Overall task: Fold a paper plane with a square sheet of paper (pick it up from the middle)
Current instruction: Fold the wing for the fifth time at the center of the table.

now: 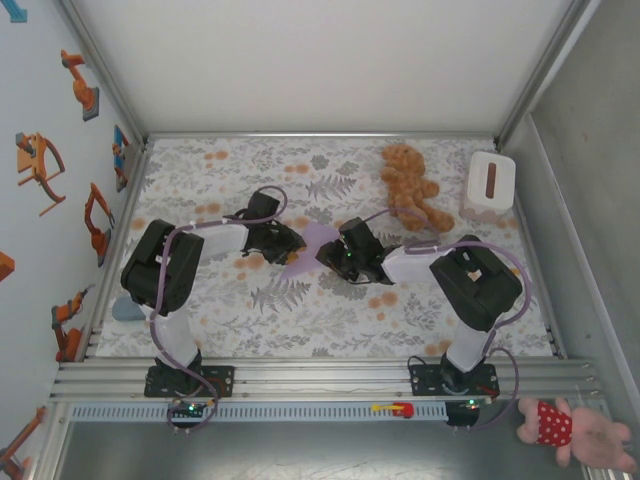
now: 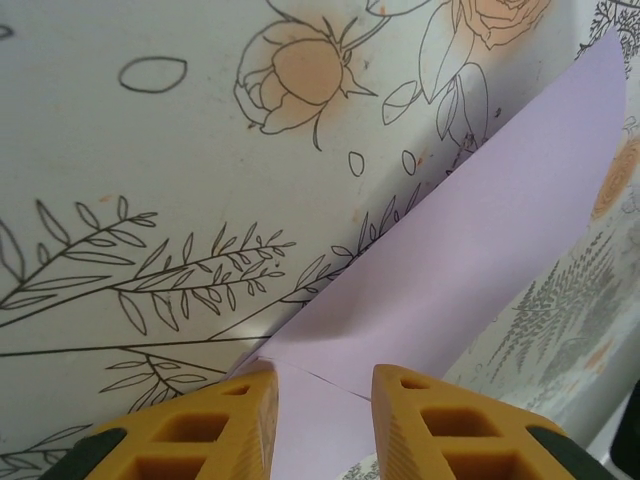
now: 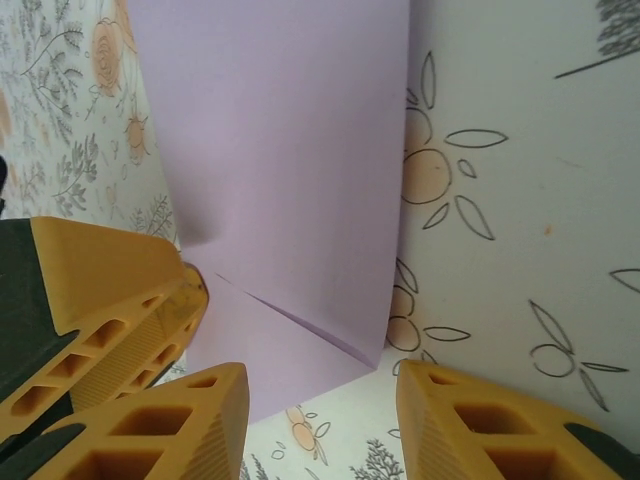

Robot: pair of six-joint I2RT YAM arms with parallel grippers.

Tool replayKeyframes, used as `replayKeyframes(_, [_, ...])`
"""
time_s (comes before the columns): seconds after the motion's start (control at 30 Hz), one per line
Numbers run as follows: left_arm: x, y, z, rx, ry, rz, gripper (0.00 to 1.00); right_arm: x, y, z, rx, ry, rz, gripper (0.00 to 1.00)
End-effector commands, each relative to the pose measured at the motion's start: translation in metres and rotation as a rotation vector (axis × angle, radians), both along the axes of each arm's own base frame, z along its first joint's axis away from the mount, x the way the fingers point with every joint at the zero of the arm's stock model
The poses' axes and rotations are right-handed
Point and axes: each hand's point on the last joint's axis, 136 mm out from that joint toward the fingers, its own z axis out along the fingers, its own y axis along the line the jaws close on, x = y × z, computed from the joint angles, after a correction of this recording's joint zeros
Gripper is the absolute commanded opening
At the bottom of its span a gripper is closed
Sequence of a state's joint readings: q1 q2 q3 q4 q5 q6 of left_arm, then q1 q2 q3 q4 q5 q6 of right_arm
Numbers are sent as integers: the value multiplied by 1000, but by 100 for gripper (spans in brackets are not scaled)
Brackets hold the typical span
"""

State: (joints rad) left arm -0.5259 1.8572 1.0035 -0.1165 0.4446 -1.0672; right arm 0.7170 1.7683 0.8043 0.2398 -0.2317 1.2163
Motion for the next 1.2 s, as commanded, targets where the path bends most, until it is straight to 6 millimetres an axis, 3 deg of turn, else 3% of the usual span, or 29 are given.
replayKeyframes(0.0, [-16,6,-17,-3,92,39,30,3,4,-1,15,3,-12,42])
replayKeyframes(0.33, [-17,8,-19,-14,101,45,30,10,5,-4,0,-1,-32,40])
replayKeyframes(0.53, [-18,8,-19,-16,98,44,30,21,11,9,87,-62,-68,30])
replayKeyframes(0.7, [-18,8,-15,-19,90,38,30,25,10,15,109,-88,-89,28])
replayKeyframes(1.17, [-14,10,-6,5,49,12,33,29,0,5,110,-37,-143,20])
